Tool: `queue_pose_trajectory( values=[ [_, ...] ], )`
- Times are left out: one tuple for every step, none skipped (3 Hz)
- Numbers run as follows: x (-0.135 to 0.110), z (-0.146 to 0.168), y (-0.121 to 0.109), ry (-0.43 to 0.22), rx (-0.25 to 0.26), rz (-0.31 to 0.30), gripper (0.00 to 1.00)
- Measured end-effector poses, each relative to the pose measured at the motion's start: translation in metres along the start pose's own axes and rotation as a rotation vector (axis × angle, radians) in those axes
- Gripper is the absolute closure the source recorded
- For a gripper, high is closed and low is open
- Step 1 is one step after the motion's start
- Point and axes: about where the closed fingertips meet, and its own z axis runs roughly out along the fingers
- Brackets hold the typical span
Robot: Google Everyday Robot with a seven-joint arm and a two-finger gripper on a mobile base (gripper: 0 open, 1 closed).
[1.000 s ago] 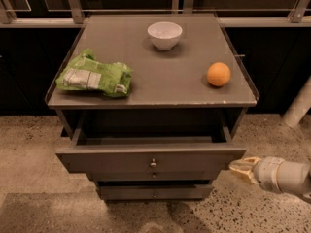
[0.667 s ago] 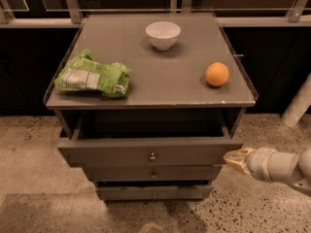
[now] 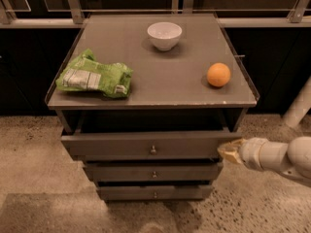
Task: Close top drawer
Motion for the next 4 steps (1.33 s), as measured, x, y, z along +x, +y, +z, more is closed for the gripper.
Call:
queue_pose_trajectory(
  values=[
    [0.001,-0.001,0.001,0.000,0.000,0.000,1.00],
    [-0.022,0.021,-0.008,-0.007,0.003,-0.034,1.00],
    [-0.021,0.019,-0.005,-0.007,0.003,-0.034,1.00],
    [-0.020,0.017,-0.002,-0.006,0.002,-0.035,1.00]
  ],
)
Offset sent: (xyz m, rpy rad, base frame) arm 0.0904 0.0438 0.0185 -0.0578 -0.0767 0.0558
